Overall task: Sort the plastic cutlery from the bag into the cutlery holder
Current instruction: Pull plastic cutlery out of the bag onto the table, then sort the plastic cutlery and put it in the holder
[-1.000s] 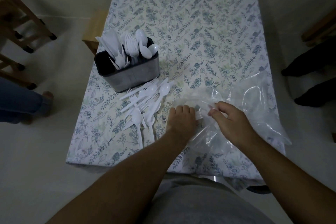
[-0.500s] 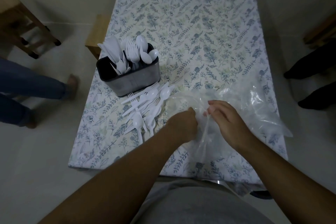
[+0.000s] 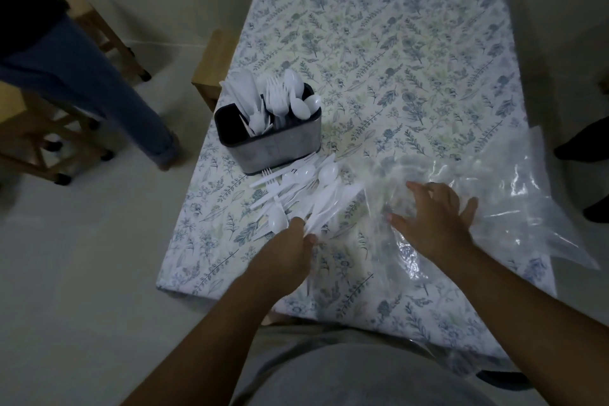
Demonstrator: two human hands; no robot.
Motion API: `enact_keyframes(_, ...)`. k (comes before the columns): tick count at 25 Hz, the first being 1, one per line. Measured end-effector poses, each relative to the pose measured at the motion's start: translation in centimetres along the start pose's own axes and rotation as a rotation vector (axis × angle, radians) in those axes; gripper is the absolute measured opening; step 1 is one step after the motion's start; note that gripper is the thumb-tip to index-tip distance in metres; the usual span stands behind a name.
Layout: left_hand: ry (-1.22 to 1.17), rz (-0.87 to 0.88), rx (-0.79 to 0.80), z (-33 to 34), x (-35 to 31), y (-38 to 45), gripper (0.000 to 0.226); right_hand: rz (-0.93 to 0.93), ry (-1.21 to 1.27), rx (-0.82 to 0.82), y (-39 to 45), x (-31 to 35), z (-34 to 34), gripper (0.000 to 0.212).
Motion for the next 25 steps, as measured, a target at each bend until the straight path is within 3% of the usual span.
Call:
enact_keyframes(4, -0.148, 0.042, -0.077, -1.5, 0.5, -1.4, 0.018, -0.111, -0.008, 0.048, 0.6, 1.0, 1.1, 0.084)
enact_keyframes(6, -0.226, 0.065, -0.103, -1.6, 0.1, -1.4, 0.018, -0.257, -0.055, 0.118, 0.2, 2.1, 1.2, 0.084)
enact_keyframes(9, -0.279, 0.013, -0.109, -0.3, -0.6, -0.5, 0.027, -0.433, -0.162, 0.204, -1.2, 4.0, 0.8, 0.07)
enact_keyframes(12, -0.305, -0.061, -0.113, 1.5, -1.0, 0.0, 0.025, -0.376, 0.066, 0.024, -2.8, 5.9, -1.2, 0.058)
enact_keyframes(13, -0.317, -0.065, -0.103, 2.1, -1.2, 0.1, 0.024, -0.378, 0.09, 0.006, -3.4, 6.7, -0.8, 0.066)
enact_keyframes(16, -0.305, -0.109, -0.068, 3.3, -1.2, 0.1, 0.025, -0.42, -0.106, 0.178, -5.0, 8.2, 3.0, 0.123)
enact_keyframes(18, -0.281, -0.122, -0.056, 3.5, -1.1, 0.0, 0.026, -0.412, -0.188, 0.207, -4.8, 8.0, 3.0, 0.13)
enact_keyframes(19, -0.272, -0.121, -0.053, 3.6, -1.1, -0.1, 0.027, -0.414, -0.184, 0.189, -4.4, 7.9, 2.5, 0.121)
enact_keyframes(22, -0.293, -0.13, -0.074, 3.9, -0.7, -0.4, 0.025, -0.378, 0.071, 0.067, -3.6, 7.9, 0.3, 0.069)
enact_keyframes(25, -0.299, -0.135, -0.082, 4.3, -0.8, -0.3, 0.024, -0.366, 0.036, 0.086, -3.3, 7.5, 1.5, 0.055)
Point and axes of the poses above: each hand's wrist, its own y-axis towards the middle knuckle, its own z-axis out of the palm, x = y × z, the point moved 9 cm from there along y, towards the middle knuckle, and after that the axes turned 13 degrees about -y, right-handed, at the moved point
